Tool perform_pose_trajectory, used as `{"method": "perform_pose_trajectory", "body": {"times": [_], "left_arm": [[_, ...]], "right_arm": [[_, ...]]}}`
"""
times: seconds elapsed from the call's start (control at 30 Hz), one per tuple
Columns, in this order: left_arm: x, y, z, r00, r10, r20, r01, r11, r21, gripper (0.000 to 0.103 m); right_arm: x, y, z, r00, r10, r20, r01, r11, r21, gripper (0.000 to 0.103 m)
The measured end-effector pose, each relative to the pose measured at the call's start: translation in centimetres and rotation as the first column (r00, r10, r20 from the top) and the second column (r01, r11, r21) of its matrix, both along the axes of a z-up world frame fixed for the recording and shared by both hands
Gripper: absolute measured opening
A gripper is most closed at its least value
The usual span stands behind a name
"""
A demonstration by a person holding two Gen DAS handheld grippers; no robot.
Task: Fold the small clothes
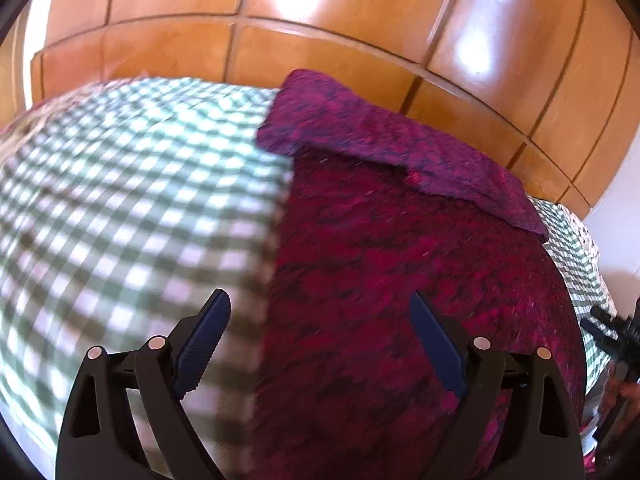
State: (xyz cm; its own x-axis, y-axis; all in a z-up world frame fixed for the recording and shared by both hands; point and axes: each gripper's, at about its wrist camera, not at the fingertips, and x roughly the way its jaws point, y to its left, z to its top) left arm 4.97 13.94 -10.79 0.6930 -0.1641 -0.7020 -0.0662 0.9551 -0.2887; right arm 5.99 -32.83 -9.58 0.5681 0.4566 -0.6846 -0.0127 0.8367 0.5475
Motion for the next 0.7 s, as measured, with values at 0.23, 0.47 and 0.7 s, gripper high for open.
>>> {"method": "perform_pose_trajectory", "body": {"times": [0.23, 0.47, 0.7], "left_arm": [[-3.0, 1.3, -0.9, 0.997, -0.071, -0.015, 0.069, 0.994, -0.085, 0.071], [-5.3, 0.7, -1.6, 0.991, -0.125, -0.043, 0.114, 0.974, -0.195, 0.059], [-6.8, 0.8, -1.7, 0.981, -0.187, -0.058, 0.162, 0.943, -0.291, 0.059]], "right_arm": [[-2.5, -1.0, -1.1, 0.998, 0.001, -0.057, 0.007, 0.990, 0.137, 0.054], [-3.8, -0.1, -2.0, 0.995, 0.061, -0.077, -0.040, 0.970, 0.242, 0.054], [-4.7, 1.3, -2.7, 0.983, 0.152, -0.102, -0.114, 0.945, 0.307, 0.055]]}}
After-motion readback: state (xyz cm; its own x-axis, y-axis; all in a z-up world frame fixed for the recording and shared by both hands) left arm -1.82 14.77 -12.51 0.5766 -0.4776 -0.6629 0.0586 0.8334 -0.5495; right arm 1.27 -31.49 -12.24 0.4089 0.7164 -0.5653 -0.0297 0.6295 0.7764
